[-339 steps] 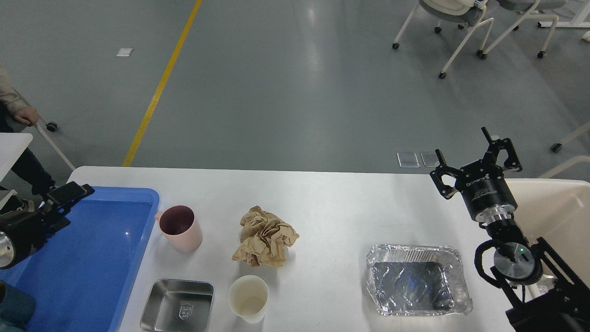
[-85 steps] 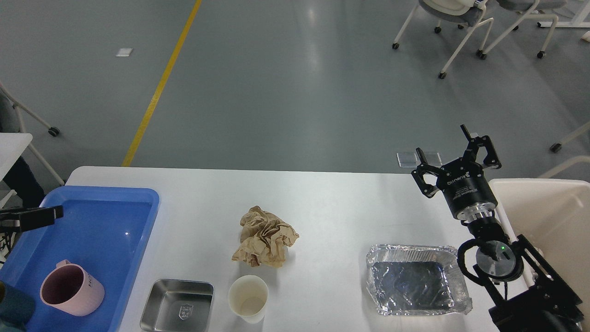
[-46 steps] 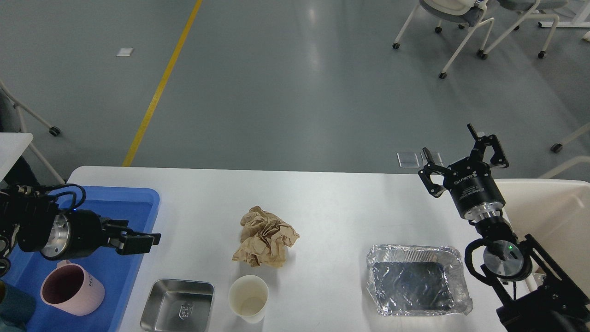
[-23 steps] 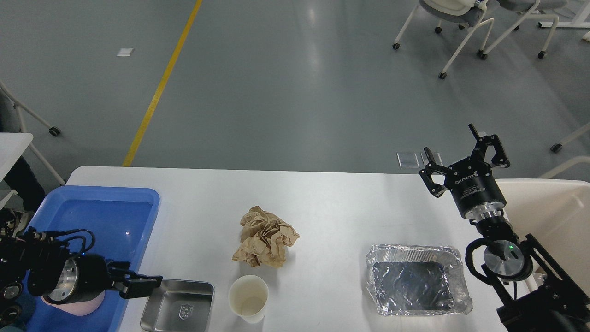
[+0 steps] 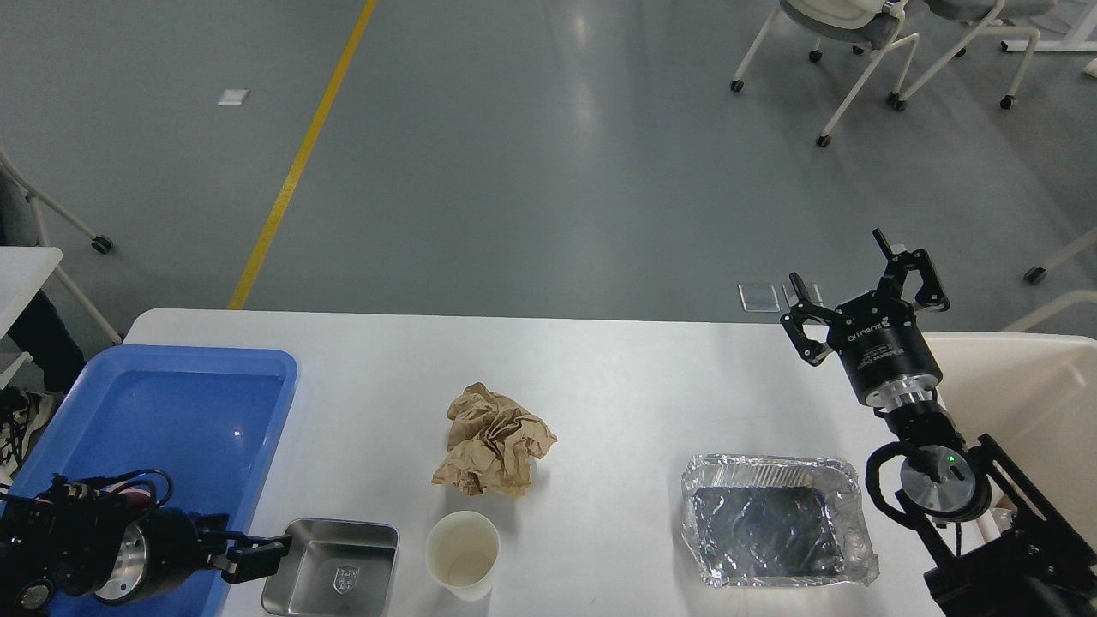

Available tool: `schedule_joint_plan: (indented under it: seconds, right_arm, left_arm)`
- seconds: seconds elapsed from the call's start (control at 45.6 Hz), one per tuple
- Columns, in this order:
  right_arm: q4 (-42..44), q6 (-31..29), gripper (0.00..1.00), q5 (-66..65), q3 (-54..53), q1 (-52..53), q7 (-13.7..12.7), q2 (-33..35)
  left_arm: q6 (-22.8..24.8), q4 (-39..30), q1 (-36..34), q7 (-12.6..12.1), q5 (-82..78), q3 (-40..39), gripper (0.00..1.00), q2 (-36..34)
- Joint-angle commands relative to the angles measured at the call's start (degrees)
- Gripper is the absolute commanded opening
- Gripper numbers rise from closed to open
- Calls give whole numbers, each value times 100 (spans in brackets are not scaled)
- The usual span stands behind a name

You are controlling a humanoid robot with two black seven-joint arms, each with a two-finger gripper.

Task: Tidy desktop
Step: 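Move the left gripper to the small steel box and grasp it, then lift the steel box and set it into the blue tray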

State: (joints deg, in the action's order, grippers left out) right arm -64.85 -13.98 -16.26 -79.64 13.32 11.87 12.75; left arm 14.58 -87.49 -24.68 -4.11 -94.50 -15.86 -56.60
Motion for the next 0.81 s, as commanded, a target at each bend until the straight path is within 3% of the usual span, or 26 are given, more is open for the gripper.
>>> schedule_joint_plan:
  seconds: [0.0, 0.263, 0.482, 0.745, 0.789]
  right_arm:
    - [16, 0, 100, 0, -17, -5, 0, 9]
    - [-2, -9, 100, 0, -17, 4, 0, -9]
    - [-2, 0, 100, 0, -26, 4, 0, 0]
    - [-11, 0, 100, 0, -26, 4, 9, -18]
    - [-11, 0, 100, 0, -26, 4, 9, -18]
  left_arm:
    - [-52, 170, 139, 7, -7, -23, 91, 211]
    - [-254, 504, 218, 24, -138, -23, 80, 492]
    - [-254, 751, 271, -11, -235, 30, 52, 694]
    - [-254, 786, 385, -20, -464, -40, 1, 826]
    - [-263, 786, 385, -20, -464, -67, 0, 826]
